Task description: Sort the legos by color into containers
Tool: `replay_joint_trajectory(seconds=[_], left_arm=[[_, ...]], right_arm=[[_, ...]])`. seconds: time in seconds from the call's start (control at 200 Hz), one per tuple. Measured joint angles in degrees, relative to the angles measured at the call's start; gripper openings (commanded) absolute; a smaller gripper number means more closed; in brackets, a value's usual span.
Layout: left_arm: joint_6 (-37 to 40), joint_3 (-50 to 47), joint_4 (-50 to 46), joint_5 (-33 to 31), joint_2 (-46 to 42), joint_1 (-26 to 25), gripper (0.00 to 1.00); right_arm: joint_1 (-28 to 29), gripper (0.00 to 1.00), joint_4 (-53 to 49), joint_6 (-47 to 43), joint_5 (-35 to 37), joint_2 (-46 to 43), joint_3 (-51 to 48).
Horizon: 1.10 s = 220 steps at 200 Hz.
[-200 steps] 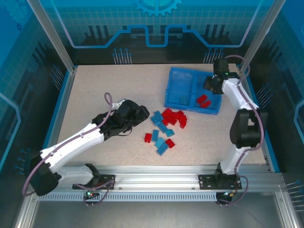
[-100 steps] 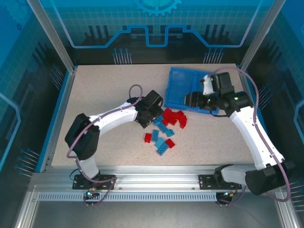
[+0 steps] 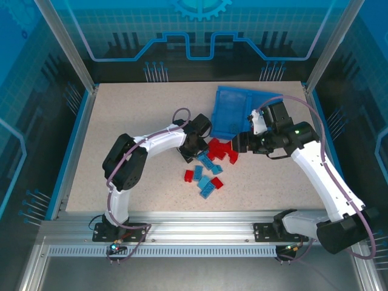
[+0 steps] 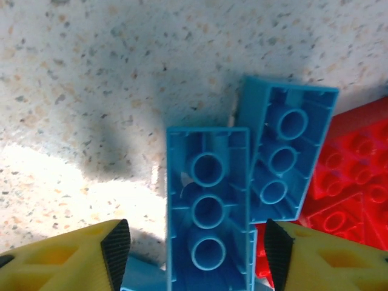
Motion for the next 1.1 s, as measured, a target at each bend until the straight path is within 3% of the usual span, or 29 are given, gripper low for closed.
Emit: replay_joint_trajectory(seconds=[0.4, 0.565, 1.101], left_arm=[[2.05, -0.44, -2.54, 0.39, 0.07, 0.09, 0.49], [3.23, -1.38, -3.78, 0.28, 0.15, 0.37, 0.34], [5.09, -0.28, -5.66, -1.99, -0.02, 1.22, 0.34]], right_arm=[[0.04, 0.7, -0.15, -1.16, -0.24, 3.1, 0.28], [1.03, 0.7, -1.09, -2.56, -0.44, 4.17, 1.68], [2.34, 0.72, -2.45, -5.7, -0.57, 6.45, 4.26]])
